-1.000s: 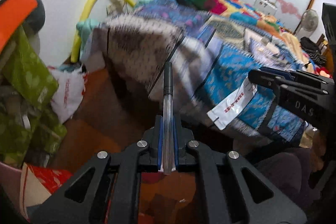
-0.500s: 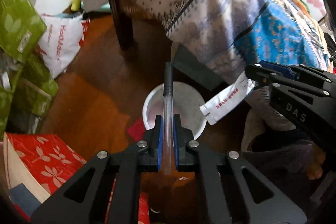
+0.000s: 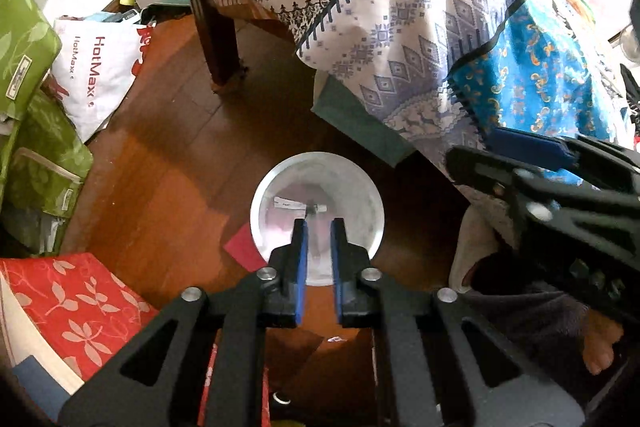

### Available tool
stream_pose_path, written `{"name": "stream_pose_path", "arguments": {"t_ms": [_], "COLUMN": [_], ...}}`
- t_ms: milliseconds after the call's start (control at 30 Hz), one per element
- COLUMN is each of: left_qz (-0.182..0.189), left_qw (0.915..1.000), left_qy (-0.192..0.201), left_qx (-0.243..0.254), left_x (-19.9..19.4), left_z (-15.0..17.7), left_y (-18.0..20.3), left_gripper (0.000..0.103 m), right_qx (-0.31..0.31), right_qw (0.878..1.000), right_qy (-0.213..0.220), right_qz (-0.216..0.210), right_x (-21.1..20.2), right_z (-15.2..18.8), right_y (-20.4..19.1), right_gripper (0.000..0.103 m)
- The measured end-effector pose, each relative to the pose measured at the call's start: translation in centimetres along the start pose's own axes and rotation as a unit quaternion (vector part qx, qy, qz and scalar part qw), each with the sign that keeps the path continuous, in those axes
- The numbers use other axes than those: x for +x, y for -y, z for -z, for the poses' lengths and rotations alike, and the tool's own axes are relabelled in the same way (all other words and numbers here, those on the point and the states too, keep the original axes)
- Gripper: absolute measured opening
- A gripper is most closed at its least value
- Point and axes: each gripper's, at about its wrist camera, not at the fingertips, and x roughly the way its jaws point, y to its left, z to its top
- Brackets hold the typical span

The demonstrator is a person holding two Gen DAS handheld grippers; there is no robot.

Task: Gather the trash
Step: 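Open the right tool over the bucket while the left tool releases the pen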

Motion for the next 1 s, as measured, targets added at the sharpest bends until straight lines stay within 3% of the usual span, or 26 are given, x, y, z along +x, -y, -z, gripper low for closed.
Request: {"name": "stream_pose_path", "arguments": {"t_ms": [67, 267, 533, 767, 1000], "left_qz": [-0.009, -0.013, -0.037, -0.044, -0.073], "left_qw": [1.0000, 0.9995, 0.9940, 0.9839, 0.9672], "left_qy": [0.002, 0.027, 0.102, 0.173, 0.242], "left_qx": [0.002, 0.005, 0.005, 0.009, 0.021], "left_x": [0.0, -2.1, -8.7, -15.2, -21.1], "left_z": [-0.1, 0.2, 1.4, 2.8, 3.7], "left_y": [0.3, 0.9, 1.7, 3.2, 5.9], "left_gripper": [0.023, 0.024, 0.024, 0.024, 0.024], "right_qx": [0.000, 0.005, 0.003, 0.015, 0.028], "right_qw": [1.000, 1.000, 0.998, 0.990, 0.975], "right_qy": [0.002, 0.013, 0.067, 0.137, 0.219], "right_qz": [0.002, 0.003, 0.004, -0.010, -0.011], "right_x": [-0.3, -2.1, -7.0, -12.9, -19.5], "right_z": [0.2, 1.2, 2.4, 3.9, 5.8], "right_y": [0.4, 1.5, 1.9, 1.6, 2.1], "right_gripper": [0.045, 0.045, 0.044, 0.044, 0.045]}}
